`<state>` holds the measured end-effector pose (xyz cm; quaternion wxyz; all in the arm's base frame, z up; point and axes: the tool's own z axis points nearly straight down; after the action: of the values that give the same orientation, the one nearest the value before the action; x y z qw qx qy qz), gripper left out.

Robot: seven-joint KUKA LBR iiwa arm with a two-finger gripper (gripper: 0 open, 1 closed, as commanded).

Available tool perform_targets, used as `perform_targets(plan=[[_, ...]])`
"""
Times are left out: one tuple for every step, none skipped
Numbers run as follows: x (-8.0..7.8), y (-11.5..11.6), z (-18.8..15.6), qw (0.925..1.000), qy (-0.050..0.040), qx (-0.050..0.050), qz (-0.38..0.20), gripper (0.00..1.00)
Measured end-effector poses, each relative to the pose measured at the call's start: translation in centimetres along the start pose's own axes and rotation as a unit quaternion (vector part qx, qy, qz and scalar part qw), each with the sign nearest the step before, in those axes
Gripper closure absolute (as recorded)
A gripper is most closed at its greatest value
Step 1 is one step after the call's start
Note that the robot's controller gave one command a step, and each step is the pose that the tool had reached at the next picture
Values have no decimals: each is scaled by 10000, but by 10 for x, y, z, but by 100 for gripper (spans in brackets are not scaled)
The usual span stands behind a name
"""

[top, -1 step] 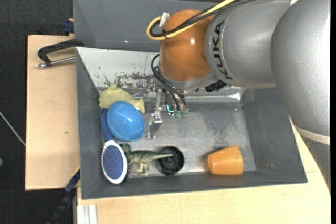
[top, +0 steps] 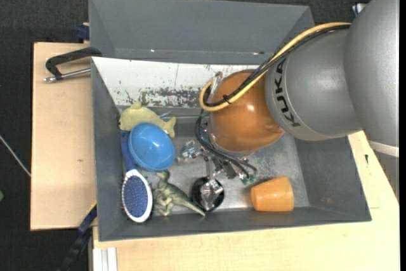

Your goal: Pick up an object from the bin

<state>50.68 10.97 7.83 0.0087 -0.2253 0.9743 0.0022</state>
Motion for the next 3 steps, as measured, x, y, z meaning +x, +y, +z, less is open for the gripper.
perform_targets(plan=[[30,-29,-23,9649,56,-10,-2627,0],[7,19,-31,9280,48,-31,-3726,0],[-17,48,-7,9378,36,28,-3471,0]])
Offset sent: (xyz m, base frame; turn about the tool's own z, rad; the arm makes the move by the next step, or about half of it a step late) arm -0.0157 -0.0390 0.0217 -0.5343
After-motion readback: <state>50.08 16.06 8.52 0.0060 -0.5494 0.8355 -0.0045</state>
